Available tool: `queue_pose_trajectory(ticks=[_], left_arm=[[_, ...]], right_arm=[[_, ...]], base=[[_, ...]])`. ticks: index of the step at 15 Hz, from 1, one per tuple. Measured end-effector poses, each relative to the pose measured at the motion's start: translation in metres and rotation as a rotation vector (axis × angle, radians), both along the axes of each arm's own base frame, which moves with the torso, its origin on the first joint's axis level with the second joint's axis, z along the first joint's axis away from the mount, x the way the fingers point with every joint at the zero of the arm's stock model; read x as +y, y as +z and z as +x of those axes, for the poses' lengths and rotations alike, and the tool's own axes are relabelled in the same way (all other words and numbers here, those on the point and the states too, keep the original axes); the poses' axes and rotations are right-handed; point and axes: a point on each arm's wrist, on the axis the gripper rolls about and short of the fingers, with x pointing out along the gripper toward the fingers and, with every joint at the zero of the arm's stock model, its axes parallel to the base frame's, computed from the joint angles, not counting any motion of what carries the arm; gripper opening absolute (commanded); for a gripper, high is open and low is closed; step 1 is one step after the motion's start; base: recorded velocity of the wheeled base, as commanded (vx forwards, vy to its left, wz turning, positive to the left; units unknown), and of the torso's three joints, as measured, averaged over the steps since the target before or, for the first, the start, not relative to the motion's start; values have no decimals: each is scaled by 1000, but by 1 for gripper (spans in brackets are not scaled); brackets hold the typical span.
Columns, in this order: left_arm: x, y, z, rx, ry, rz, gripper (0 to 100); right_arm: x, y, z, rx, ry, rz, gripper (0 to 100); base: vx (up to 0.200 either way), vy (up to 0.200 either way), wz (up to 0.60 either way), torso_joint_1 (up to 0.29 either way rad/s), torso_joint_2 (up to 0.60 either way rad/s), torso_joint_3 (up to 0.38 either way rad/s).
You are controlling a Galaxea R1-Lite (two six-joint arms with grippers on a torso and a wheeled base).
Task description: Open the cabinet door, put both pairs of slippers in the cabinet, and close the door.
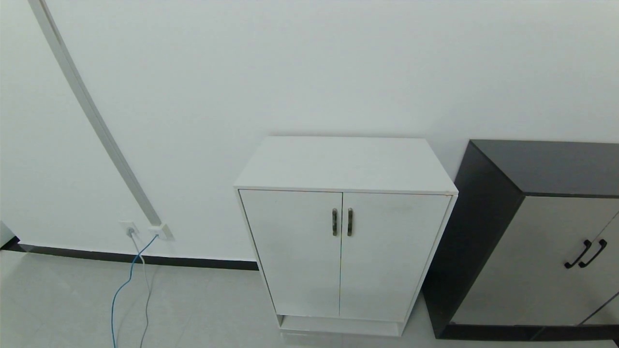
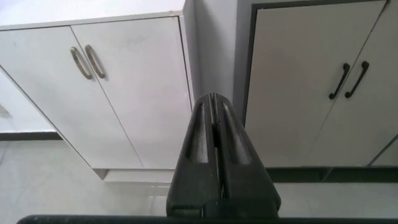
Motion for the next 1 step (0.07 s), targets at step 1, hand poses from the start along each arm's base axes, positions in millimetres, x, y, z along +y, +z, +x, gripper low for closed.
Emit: queue_pose_trajectory(ticks=[1], left_arm=[[0, 0, 0, 0, 0, 0, 0]], right_arm=[[0, 0, 0, 0, 0, 0, 0]], base=[[0, 0, 0, 0, 0, 0]])
